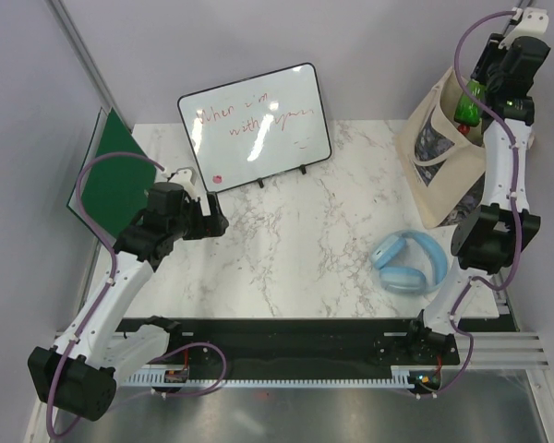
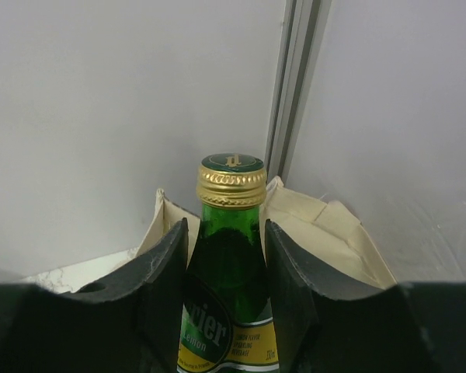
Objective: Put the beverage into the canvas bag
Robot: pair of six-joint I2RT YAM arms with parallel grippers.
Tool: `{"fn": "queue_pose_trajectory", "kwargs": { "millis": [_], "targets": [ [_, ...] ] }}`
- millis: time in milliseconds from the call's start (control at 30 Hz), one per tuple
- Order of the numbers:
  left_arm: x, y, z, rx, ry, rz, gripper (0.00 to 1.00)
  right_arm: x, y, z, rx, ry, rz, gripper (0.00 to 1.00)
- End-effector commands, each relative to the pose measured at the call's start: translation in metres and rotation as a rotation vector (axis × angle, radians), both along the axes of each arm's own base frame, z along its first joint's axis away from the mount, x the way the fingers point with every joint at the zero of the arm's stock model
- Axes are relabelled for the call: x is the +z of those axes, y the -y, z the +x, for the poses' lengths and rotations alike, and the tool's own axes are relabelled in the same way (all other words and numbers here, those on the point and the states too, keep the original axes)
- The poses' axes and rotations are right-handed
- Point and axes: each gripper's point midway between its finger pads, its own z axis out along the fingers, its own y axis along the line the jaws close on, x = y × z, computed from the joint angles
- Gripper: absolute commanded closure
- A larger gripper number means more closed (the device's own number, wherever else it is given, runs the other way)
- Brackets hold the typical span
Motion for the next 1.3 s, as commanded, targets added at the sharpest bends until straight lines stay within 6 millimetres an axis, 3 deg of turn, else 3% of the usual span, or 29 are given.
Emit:
{"fn": "queue_pose_trajectory", "kwargs": {
  "millis": [0,133,467,567,733,1000,1267],
  "targets": [
    [0.007,0.002,0.005,-0.033,0.047,0.015,0.0,0.076,0.005,0.002,-0.008,0.239,-0.087,1.0],
    [0.006,0.002,0.005,-0.034,0.041,0.015,0.0,0.093,0.011,0.006,-0.015,0.293,-0.106,1.0],
    [0.005,0.001,0.007,-0.029,0.039,0.025,0.0,0.091,0.011,0.025,0.041,0.35,-0.104,1.0],
    [0.003,0.0,0.008,-0.025,0.034,0.028,0.0,0.079,0.011,0.032,0.053,0.348,-0.078,1.0],
    [0.001,0.001,0.008,-0.027,0.028,0.03,0.0,0.042,0.011,0.045,0.071,0.298,-0.056,1.0],
    [-0.002,0.002,0.01,-0.029,0.017,0.031,0.0,-0.018,0.015,0.046,0.05,0.203,-0.033,1.0],
    [-0.002,0.002,0.01,-0.031,0.013,0.032,0.0,-0.049,0.026,0.052,0.057,0.158,-0.007,1.0]
  ]
}}
